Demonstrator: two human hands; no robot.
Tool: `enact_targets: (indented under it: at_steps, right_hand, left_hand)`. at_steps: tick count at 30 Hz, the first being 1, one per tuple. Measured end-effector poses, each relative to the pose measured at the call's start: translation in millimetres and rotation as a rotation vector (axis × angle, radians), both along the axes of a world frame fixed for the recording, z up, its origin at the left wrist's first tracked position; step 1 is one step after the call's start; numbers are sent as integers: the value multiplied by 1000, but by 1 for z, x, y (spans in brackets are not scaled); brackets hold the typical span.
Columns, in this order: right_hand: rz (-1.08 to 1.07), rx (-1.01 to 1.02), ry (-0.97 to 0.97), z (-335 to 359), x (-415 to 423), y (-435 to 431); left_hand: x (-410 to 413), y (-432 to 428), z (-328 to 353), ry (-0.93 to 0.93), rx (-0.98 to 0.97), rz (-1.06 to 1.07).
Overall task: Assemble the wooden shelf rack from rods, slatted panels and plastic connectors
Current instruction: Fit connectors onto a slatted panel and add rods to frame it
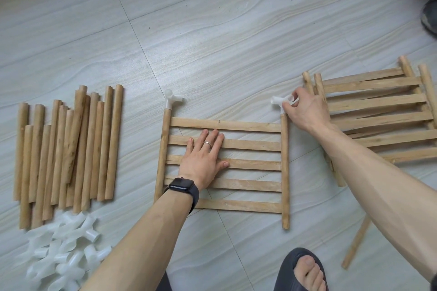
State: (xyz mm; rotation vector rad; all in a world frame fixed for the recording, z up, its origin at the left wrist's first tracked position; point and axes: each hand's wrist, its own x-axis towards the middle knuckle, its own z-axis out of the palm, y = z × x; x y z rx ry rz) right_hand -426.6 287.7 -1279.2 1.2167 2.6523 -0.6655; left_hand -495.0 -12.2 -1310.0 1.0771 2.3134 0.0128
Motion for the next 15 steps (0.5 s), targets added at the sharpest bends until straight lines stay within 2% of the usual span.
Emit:
enact_targets:
  at_steps: [6, 11, 15]
  right_hand:
    - [-27, -33, -57, 3, -1, -11]
    - [-38, -85, -11, 6, 7, -9]
    - [-158, -60, 28, 10, 10, -20]
  left_hand:
    - [0, 1, 3, 8, -28, -12]
    - [-3, 7, 4, 34, -43, -33]
    - [-18, 31, 8, 3, -10, 70]
